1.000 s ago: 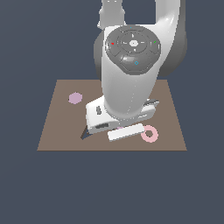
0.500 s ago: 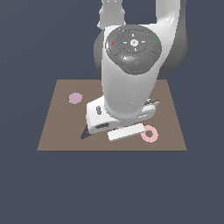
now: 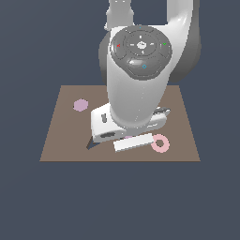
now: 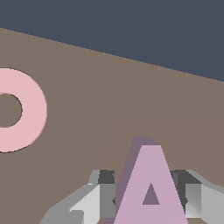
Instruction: Insert a designated object into the corresponding slot on a board.
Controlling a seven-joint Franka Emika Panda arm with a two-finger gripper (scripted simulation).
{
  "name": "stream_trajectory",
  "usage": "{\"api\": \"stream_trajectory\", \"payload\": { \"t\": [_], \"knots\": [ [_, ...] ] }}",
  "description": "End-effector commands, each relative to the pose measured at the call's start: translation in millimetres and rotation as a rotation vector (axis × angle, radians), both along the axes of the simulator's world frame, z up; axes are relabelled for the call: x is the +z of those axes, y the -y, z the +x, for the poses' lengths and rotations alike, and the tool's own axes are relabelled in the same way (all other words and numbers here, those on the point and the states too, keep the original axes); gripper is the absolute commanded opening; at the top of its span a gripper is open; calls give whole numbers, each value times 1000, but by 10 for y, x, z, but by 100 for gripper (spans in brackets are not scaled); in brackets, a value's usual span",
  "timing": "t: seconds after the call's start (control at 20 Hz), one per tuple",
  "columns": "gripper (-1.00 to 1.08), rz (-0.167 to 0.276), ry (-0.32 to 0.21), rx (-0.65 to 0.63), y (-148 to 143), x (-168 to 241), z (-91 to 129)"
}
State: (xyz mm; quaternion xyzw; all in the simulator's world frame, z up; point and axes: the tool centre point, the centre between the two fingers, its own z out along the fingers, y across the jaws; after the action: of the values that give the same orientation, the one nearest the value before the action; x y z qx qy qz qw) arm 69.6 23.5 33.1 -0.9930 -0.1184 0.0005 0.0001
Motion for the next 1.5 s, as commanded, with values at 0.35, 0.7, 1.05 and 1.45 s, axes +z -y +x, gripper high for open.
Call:
{"api": "stream_trajectory", "payload": {
  "t": [0.35,0.7,1.05,1.45],
  "knots": [
    [-100,0,1,-179,180,17,120],
    [-100,0,1,-421,453,35,224],
    [-100,0,0,-681,769,54,254],
    [-100,0,0,-870,998,67,215]
  ]
}}
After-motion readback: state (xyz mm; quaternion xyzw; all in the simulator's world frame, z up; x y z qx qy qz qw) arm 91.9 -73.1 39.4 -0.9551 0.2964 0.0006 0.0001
